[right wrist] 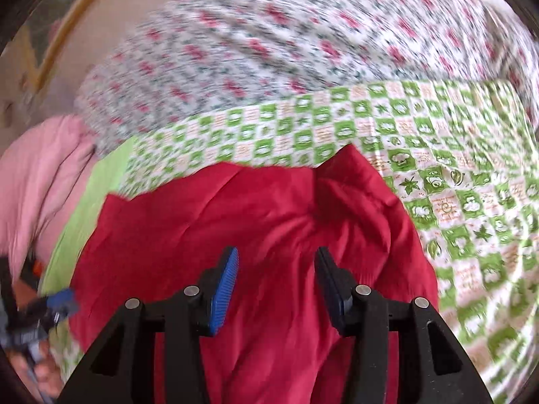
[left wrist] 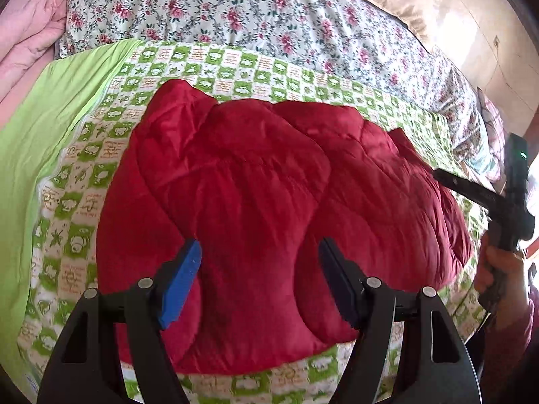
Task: Fold large clothes
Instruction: 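Lower the folded bundle onto the sheet and release with both tools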
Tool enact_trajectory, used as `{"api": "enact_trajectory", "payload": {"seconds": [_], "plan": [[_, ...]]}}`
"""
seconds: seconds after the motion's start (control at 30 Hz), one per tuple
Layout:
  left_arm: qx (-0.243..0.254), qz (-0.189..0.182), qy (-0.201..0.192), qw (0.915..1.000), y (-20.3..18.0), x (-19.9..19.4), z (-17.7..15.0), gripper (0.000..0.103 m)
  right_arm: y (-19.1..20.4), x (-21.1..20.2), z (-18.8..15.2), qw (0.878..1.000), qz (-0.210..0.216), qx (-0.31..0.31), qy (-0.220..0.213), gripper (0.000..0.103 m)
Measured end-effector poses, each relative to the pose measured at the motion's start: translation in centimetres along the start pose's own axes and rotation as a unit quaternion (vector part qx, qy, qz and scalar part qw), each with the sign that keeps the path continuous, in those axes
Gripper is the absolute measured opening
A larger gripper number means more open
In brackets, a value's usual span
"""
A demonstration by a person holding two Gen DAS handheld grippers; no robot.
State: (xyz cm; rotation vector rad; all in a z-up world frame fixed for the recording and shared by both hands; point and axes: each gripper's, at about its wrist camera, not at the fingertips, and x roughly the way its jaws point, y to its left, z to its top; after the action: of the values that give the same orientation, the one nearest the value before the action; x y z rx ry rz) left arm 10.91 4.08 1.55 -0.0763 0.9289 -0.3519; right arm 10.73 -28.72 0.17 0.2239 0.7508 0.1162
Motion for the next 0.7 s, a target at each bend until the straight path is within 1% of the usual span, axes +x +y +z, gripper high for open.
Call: {"api": "enact_trajectory", "payload": {"seconds": [0.13, 0.2, 0.27, 0.33, 0.4, 0.43, 0.47, 0.57, 0.7], "plan": [[0.016, -0.002, 0.002, 0.9999, -1.2, -0.7, -0.7, 0.072, 1.1, -1.9, -3.3, 0.999, -0.004, -0.038, 0.014, 0.052], [0.024, 0.001, 0.002, 0.9997, -1.7, -1.0, -1.1, 0.072, 1.0, -2.0, -5.3, 0.998, -0.025, -0.055, 0.032, 0.053], [0.03, 0.002, 0.002, 0.9995, -2.1, -1.0, -1.5, 0.072, 0.4, -1.2, -6.9, 0.995, -0.054, -0.068, 0.053, 0.053], [0.033, 0.004, 0.004, 0.9994, -2.3, -1.0, -1.8, 0.072, -0.9, -0.9, -8.0, 0.995, -0.059, -0.06, 0.055, 0.053], [0.033, 0.001, 0.007, 0.9994, -2.5, -0.8, -2.3, 0.072, -2.5, -1.2, -8.5, 0.998, -0.044, -0.022, 0.051, 0.053], [0.034, -0.001, 0.009, 0.9994, -2.5, -0.6, -2.5, 0.072, -2.9, -1.4, -8.6, 0.998, -0.044, -0.013, 0.049, 0.053], [0.037, 0.0, 0.011, 0.9992, -2.6, -0.3, -2.8, 0.072, -3.0, -1.5, -8.6, 0.998, -0.047, -0.011, 0.047, 0.053], [0.042, 0.021, 0.023, 0.9986, -2.2, 1.9, -3.5, 0.072, -3.0, -1.6, -8.8, 0.998, -0.051, -0.011, 0.042, 0.053], [0.042, 0.03, 0.026, 0.9984, -2.0, 3.5, -3.9, 0.077, -2.8, -1.9, -9.2, 0.998, -0.055, -0.01, 0.038, 0.054]]}}
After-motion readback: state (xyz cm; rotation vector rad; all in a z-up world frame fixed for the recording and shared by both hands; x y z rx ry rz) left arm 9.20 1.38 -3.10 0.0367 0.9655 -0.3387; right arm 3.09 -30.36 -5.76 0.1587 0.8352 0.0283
